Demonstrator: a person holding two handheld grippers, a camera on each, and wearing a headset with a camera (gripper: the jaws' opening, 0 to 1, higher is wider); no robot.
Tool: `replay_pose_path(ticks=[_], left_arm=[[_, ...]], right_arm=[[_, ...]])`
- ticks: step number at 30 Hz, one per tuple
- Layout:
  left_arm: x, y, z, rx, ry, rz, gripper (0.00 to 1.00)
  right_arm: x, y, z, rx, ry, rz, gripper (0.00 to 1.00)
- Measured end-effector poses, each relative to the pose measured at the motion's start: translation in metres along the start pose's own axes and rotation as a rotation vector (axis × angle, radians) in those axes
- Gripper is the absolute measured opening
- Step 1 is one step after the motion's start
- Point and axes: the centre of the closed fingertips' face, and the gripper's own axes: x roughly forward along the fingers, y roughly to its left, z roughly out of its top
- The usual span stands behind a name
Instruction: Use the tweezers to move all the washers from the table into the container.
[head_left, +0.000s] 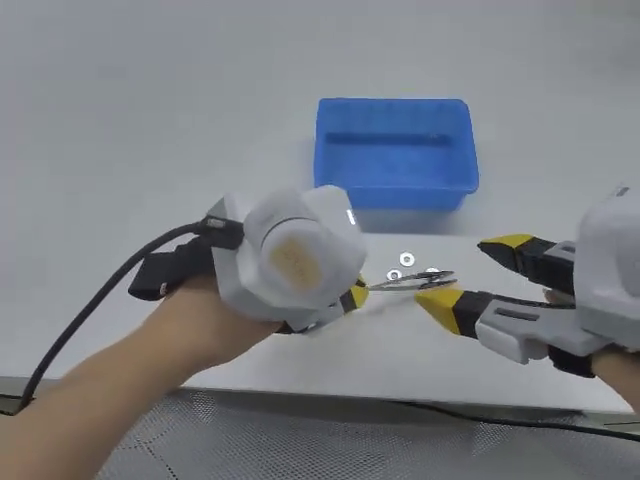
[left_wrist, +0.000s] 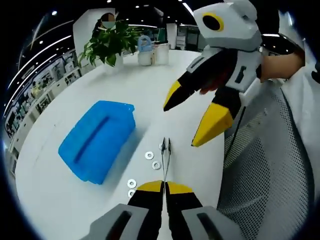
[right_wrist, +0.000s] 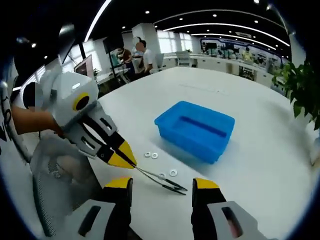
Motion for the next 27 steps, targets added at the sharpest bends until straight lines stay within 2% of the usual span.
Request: replay_pose_path(ticks=[4, 7, 9, 11, 13, 16, 21, 25, 27], left_arm=[[-0.013, 0.001, 0.017, 0.007, -0.041, 0.016, 0.00], [-0.020, 0.003, 0.029, -0.013, -0.080, 0.031, 0.00], [-0.025, 0.003, 0.035, -0.019, -0.104, 0.032, 0.00], [-0.028, 0.004, 0.038, -0.023, -0.114, 0.037, 0.00], [-0.031, 0.005, 0.039, -0.023, -0.120, 0.042, 0.00], [-0.038, 0.007, 0.042, -0.017, -0.131, 0.054, 0.00], [-0.053, 0.015, 0.045, -0.018, -0.147, 0.095, 0.00], [-0.061, 0.025, 0.041, -0.038, -0.145, 0.118, 0.00], [-0.062, 0.029, 0.036, -0.047, -0.139, 0.127, 0.00]], right_arm=[[0.011, 0.001, -0.006, -0.044, 0.025, 0.010, 0.42], [0.022, 0.005, -0.014, -0.057, 0.057, 0.054, 0.41], [0.027, 0.006, -0.011, -0.102, 0.053, 0.049, 0.38], [0.031, 0.010, -0.006, -0.110, 0.050, 0.070, 0.32], [0.034, 0.018, 0.003, -0.124, 0.033, 0.109, 0.29], [0.041, 0.024, 0.012, -0.185, 0.022, 0.127, 0.21], [0.054, 0.033, 0.028, -0.222, 0.001, 0.170, 0.09], [0.064, 0.042, 0.037, -0.194, -0.017, 0.228, 0.08], [0.069, 0.042, 0.039, -0.189, -0.015, 0.239, 0.08]])
